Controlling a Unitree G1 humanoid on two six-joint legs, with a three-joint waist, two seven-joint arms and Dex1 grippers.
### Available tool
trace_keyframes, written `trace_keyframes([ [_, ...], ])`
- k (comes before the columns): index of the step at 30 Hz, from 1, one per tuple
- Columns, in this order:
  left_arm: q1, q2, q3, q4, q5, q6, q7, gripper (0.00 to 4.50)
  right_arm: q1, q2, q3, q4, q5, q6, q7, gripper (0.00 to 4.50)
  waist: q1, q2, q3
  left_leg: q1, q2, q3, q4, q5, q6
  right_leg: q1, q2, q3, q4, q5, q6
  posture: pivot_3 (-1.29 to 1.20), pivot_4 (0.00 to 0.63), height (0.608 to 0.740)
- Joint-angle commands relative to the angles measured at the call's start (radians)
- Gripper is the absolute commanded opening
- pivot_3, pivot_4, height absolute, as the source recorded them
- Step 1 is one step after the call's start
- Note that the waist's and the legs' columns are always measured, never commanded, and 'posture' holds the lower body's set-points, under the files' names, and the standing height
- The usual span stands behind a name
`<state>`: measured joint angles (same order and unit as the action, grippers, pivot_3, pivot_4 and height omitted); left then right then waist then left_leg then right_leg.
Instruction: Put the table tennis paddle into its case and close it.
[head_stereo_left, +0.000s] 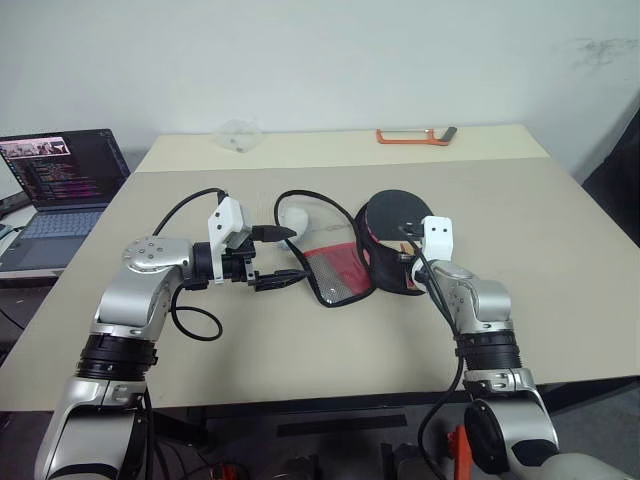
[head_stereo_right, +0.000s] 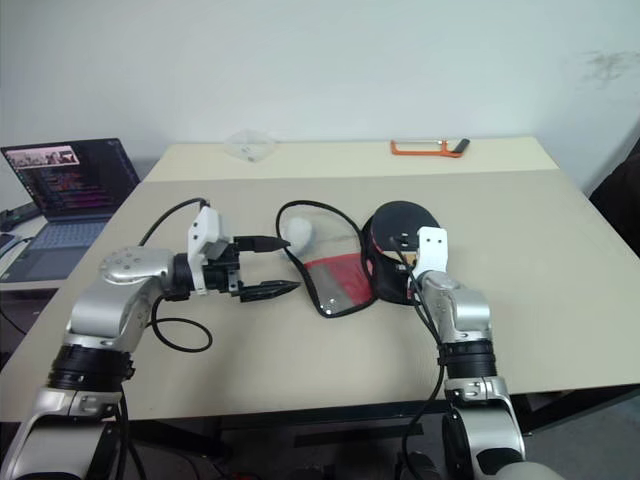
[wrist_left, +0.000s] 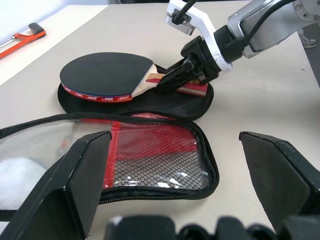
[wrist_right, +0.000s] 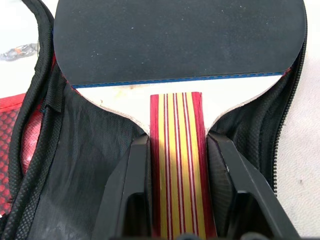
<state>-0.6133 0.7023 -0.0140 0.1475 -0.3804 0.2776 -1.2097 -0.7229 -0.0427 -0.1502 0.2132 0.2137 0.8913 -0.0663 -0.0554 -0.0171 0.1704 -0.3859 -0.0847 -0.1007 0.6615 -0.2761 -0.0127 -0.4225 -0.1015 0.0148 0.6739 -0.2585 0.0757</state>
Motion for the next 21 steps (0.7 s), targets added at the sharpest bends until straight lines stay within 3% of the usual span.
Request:
trace_keyframes([
  [1, -0.016, 0.003, 0.017, -0.03, -0.003, -0.009, 0.005, 4.5, -0.001, 0.022, -0.025, -0.051, 0.02, 0.007, -0.011, 2.36, 0.0, 0.0, 0.0, 0.0, 0.0, 0.0, 0.0, 0.0, 0.0, 0.0, 0.0, 0.0, 0.0, 0.0, 0.0, 0.0, 0.15, 0.74],
  [7, -0.001, 0.002, 0.017, -0.029, 0.012, -0.007, 0.023, 4.5, 0.049, -0.041, 0.051, -0.17, 0.015, 0.08, 0.075, 4.35, 0.0, 0.0, 0.0, 0.0, 0.0, 0.0, 0.0, 0.0, 0.0, 0.0, 0.0, 0.0, 0.0, 0.0, 0.0, 0.0, 0.15, 0.74],
  [15, 0.024, 0.009, 0.023, 0.0, 0.028, -0.007, 0.056, 4.5, 0.144, -0.188, 0.117, -0.513, 0.107, 0.179, 0.255, 4.35, 0.0, 0.0, 0.0, 0.0, 0.001, 0.0, 0.0, -0.002, 0.003, 0.0, 0.001, 0.0, 0.0, 0.0, 0.0, 0.0, 0.15, 0.74],
  [21, 0.005, -0.008, 0.015, 0.154, 0.124, -0.09, 0.141, 4.5, 0.167, -0.401, 0.088, -0.685, 0.222, 0.144, 0.504, 4.35, 0.005, 0.0, 0.0, 0.001, 0.002, 0.0, 0.001, -0.002, 0.003, 0.002, 0.002, -0.001, 0.0, 0.0, -0.001, 0.0, 0.15, 0.74],
])
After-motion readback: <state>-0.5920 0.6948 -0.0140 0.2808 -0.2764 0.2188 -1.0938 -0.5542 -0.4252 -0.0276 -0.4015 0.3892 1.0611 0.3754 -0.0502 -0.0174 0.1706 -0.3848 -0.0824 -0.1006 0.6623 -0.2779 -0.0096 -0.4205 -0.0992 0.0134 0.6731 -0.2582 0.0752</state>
